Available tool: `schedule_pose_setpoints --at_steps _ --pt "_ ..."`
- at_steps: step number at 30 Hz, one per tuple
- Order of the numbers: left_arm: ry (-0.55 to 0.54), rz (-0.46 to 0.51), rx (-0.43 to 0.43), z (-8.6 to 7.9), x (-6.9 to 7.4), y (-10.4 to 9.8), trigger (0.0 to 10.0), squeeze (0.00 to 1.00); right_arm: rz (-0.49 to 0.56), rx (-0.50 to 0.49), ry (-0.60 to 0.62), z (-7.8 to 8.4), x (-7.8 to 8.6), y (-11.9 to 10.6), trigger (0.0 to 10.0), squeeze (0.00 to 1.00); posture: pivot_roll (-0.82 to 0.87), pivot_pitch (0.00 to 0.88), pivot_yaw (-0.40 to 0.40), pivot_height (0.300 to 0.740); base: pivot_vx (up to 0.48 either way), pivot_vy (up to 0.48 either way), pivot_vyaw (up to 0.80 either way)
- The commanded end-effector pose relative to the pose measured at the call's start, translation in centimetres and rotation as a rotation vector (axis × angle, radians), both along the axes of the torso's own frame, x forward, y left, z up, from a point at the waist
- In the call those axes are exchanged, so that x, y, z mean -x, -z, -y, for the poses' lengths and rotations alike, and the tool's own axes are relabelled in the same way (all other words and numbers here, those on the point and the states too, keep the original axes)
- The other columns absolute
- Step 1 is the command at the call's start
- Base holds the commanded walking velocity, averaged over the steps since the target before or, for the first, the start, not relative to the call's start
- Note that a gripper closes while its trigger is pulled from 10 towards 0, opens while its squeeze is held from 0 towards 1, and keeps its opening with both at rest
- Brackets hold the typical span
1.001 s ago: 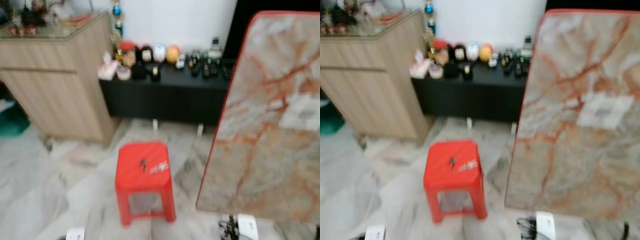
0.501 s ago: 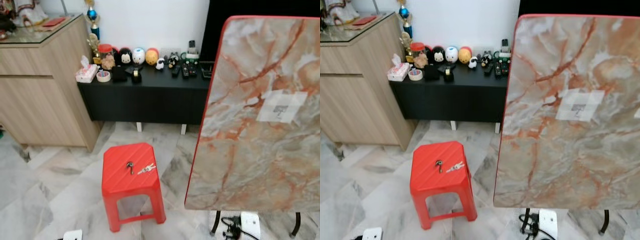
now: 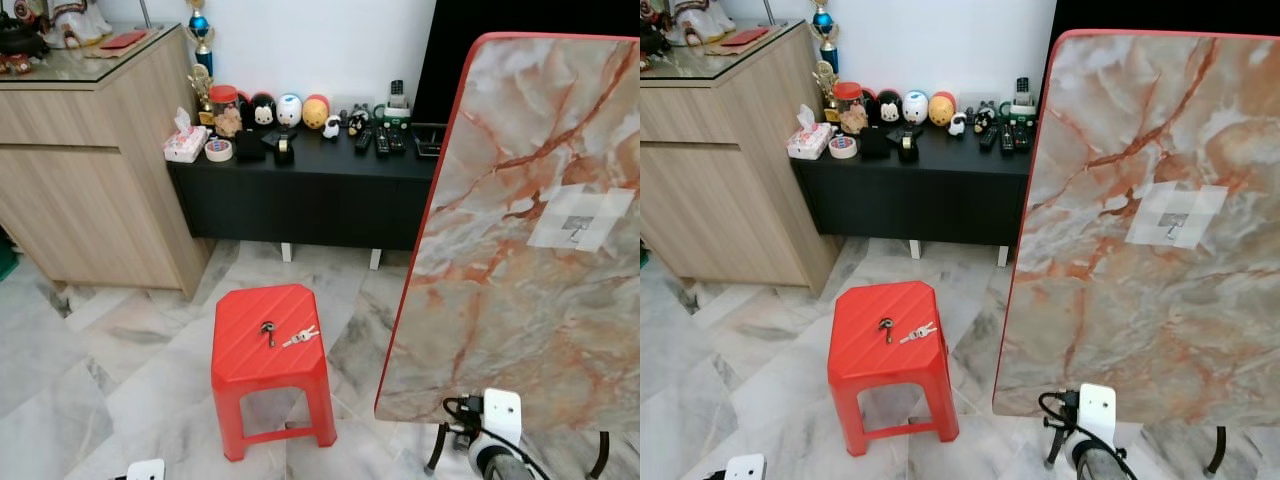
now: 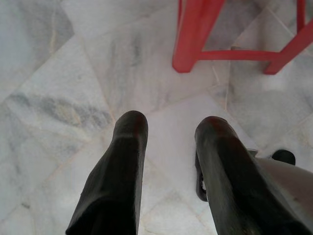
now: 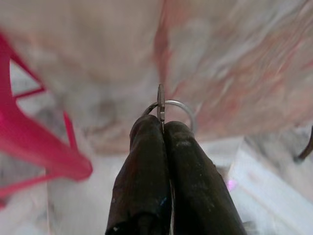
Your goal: Hang keys on a hook
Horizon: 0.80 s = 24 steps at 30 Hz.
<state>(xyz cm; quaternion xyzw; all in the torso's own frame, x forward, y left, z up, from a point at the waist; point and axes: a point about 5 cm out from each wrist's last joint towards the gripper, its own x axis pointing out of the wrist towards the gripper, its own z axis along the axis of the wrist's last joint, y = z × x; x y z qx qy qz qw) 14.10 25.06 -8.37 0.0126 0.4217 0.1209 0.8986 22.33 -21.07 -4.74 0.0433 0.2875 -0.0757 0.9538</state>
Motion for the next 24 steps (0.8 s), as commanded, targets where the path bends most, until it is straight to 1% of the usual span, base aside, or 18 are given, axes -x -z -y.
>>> schedule_pose_setpoints --at_steps 1,4,8,12,14,16,17,18,19,20,22,23,24 --pt "-0.007 -0.017 0.005 0.3 0.3 0.2 10.0 0.0 0.071 0.001 0.012 0.2 -1.3 -1.1 10.0 0.0 0.03 0.0 -0.034 0.74 0.0 -0.424 0.0" --pt "-0.008 -0.016 0.005 0.3 0.3 0.2 10.0 0.0 0.081 0.004 0.007 0.1 -1.5 -1.3 10.0 0.0 0.03 0.0 -0.036 0.74 0.0 -0.421 0.0" --pt "-0.012 -0.018 0.006 0.3 0.3 0.3 10.0 0.0 0.122 0.006 0.008 -0.3 -2.2 -1.9 10.0 0.0 0.03 0.0 -0.037 0.74 0.0 -0.421 0.0" --pt "-0.023 -0.018 0.007 0.3 0.4 0.3 10.0 0.0 0.156 0.013 0.015 -0.4 -2.7 -2.5 10.0 0.0 0.03 0.0 -0.037 0.74 0.0 0.0 0.0" --pt "-0.022 -0.019 0.006 0.2 0.4 0.3 10.0 0.0 0.2 0.029 0.015 -0.4 -3.4 -3.3 10.0 0.0 0.03 0.0 -0.036 0.74 0.0 0.0 0.0" --pt "-0.021 -0.02 0.006 0.2 0.5 0.3 10.0 0.0 0.209 0.028 0.016 -0.4 -3.5 -3.5 10.0 0.0 0.03 0.0 -0.035 0.74 0.0 0.0 0.0" --pt "-0.022 -0.022 0.005 0.2 0.5 0.3 10.0 0.0 0.248 0.042 0.005 -0.5 -4.0 -4.2 10.0 0.0 0.03 0.0 -0.036 0.74 0.0 0.0 0.0" --pt "-0.022 -0.022 0.005 0.2 0.5 0.3 10.0 0.0 0.248 0.042 0.005 -0.5 -4.0 -4.2 10.0 0.0 0.03 0.0 -0.036 0.74 0.0 0.0 0.0" --pt "-0.022 -0.023 0.005 0.2 0.5 0.3 10.0 0.0 0.271 0.049 -0.001 -0.6 -4.2 -4.7 10.0 0.0 0.03 0.0 -0.036 0.74 0.0 0.0 0.0" --pt "-0.022 -0.024 0.005 0.2 0.5 0.3 10.0 0.0 0.318 0.071 -0.004 -0.7 -4.5 -5.6 10.0 0.0 0.03 0.0 -0.038 0.74 0.0 0.0 0.0" --pt "-0.022 -0.024 0.005 0.2 0.5 0.3 10.0 0.0 0.341 0.096 -0.007 -0.7 -4.6 -6.1 10.0 0.0 0.03 0.0 -0.038 0.74 0.0 0.0 0.0" --pt "-0.022 -0.024 0.005 0.2 0.4 0.3 10.0 0.0 0.357 0.118 0.019 -0.6 -4.6 -6.5 10.0 0.0 0.03 0.0 -0.037 0.74 0.0 0.0 0.0" --pt "-0.022 -0.024 0.005 0.2 0.4 0.3 10.0 0.0 0.357 0.118 0.019 -0.6 -4.6 -6.5 10.0 0.0 0.03 0.0 -0.037 0.74 0.0 0.0 0.0"
